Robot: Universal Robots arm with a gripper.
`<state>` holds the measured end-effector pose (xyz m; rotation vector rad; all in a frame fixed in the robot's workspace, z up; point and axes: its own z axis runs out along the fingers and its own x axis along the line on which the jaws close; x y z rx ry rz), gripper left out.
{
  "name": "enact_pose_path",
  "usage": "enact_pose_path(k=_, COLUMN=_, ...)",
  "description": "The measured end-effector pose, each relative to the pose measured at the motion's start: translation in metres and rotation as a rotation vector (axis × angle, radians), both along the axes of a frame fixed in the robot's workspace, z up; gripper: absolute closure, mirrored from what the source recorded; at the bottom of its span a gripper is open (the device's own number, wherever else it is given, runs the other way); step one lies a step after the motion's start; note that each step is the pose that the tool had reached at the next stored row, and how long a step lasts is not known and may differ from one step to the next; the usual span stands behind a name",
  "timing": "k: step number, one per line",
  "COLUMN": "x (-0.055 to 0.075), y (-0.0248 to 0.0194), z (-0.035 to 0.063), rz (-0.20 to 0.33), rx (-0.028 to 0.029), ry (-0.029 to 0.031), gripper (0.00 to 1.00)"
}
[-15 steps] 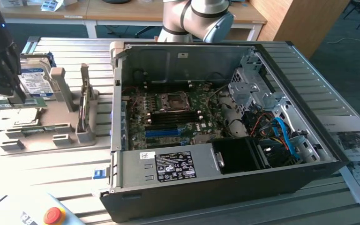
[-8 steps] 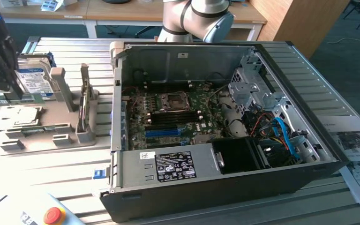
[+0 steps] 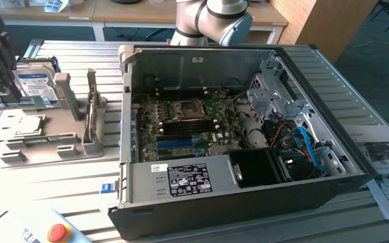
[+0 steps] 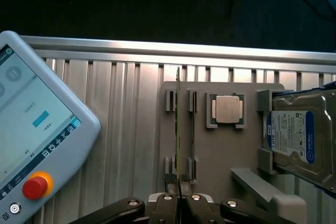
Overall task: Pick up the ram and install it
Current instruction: 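Pick up the ram and move it above insertion slot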
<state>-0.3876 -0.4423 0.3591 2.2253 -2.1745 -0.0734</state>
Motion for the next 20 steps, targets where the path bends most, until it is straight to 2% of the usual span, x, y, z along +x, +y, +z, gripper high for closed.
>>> enact_pose_path(k=3, x=0.000, y=0.0000, z=0.0051, rz=-0.001, rx=-0.0003, ry=0.0001, gripper=0.88)
enact_pose_path(k=6, x=0.000, y=0.0000, z=0.0194, rz=-0.004, rx=-0.0014, ry=0.0010, gripper=0.88)
enact_pose_path(k=13, x=0.000, y=0.0000, z=0.0276, rz=-0.005, rx=-0.0017, ry=0.0015, gripper=0.88)
enact_pose_path(k=20, x=0.000, y=0.0000, z=0.0293, rz=-0.005, rx=-0.0017, ry=0.0018, gripper=0.88)
